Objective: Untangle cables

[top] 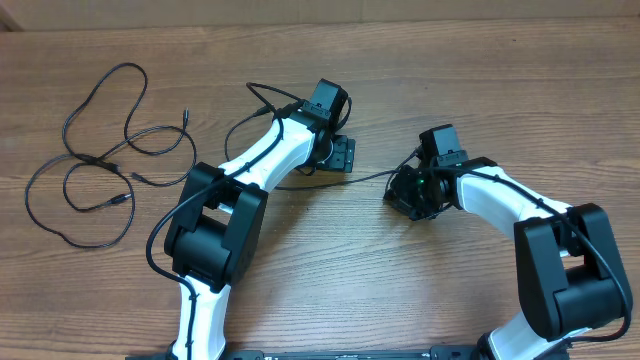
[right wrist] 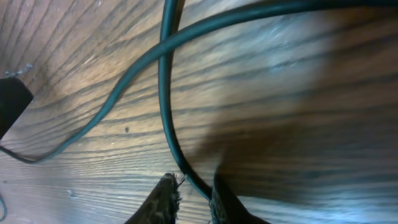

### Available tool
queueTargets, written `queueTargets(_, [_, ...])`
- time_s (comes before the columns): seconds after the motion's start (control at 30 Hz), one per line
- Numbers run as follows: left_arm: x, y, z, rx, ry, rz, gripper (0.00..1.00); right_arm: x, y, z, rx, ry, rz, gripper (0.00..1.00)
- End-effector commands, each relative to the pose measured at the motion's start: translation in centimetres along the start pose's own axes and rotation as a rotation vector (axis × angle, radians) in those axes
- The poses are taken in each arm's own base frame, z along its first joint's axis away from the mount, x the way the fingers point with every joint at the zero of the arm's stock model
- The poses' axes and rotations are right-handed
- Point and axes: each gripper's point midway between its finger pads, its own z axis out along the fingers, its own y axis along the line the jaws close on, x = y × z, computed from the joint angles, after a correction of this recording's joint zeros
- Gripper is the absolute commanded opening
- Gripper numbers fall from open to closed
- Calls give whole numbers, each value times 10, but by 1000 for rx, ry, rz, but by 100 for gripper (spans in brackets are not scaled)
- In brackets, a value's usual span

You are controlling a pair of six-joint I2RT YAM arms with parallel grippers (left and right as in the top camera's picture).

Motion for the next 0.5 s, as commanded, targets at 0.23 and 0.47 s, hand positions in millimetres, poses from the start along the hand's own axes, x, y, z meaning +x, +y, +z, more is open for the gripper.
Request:
queueTargets(0.23, [38,18,43,-49,128,12,83,26,20,11,-91,102,2,27])
queueTargets(0.47, [38,18,43,-49,128,11,83,38,21,9,-108,163,13,25])
